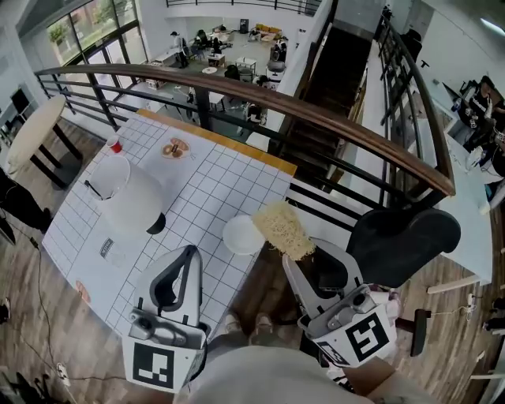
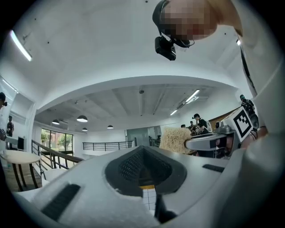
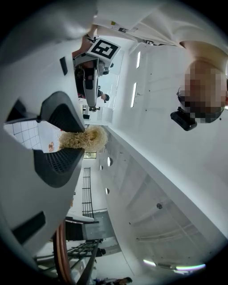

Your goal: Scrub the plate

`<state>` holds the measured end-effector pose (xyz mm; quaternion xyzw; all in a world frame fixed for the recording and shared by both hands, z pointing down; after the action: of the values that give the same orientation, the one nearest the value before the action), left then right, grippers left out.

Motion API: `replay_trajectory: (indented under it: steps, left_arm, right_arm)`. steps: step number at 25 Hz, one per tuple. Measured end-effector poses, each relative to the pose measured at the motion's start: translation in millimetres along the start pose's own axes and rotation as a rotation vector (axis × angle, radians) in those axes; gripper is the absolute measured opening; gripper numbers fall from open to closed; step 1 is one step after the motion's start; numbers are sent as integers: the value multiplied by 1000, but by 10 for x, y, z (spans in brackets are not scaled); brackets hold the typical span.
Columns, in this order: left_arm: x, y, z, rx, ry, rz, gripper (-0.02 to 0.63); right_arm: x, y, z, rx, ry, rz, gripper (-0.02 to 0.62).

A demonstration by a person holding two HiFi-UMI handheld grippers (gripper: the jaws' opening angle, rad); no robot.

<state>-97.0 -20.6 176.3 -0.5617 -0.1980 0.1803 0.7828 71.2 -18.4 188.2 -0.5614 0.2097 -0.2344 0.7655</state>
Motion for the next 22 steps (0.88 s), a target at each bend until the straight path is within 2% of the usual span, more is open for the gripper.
replay_trajectory:
  steps: [7,11,22]
  left_arm:
    - [46,-354,312,-65,45,-56,14]
    - [66,-432,381,-100,46,-45,14]
    - [56,-409,337,-105,42,-31,14]
  right_arm:
    - [-177,-251,183,-62,38,-73,113]
    - [-191,-286,230,-82,48,-62,112]
    - [-168,-286,197,-86,39,5,112]
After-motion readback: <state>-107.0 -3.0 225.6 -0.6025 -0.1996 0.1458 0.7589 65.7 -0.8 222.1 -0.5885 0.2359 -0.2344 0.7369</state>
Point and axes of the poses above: the fingertips, and each gripper's own axes: z backward along the fingers, x to its right, y out of its top, the point moved 3 cm from there along z, backward along the fingers, and after that the axes turned 11 degrees about x, right-handed, at the moved point
